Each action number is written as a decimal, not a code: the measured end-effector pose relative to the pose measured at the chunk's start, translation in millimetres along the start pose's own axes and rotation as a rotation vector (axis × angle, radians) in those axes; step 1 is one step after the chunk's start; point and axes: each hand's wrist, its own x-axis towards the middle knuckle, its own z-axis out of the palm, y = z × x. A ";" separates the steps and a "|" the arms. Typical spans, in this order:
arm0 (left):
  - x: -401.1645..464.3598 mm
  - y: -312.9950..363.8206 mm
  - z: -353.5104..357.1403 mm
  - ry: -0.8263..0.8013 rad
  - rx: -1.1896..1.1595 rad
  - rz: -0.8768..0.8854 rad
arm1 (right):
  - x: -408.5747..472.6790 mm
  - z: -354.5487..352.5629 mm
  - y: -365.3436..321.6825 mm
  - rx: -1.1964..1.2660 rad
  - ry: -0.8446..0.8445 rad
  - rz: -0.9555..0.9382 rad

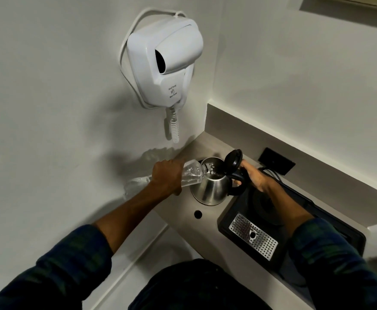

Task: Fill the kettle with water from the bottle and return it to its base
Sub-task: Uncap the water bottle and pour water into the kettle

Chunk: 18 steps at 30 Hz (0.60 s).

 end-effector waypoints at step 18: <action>4.5 -5.0 15.1 0.090 -0.138 -0.009 | 0.8 -1.2 1.1 0.008 0.005 0.001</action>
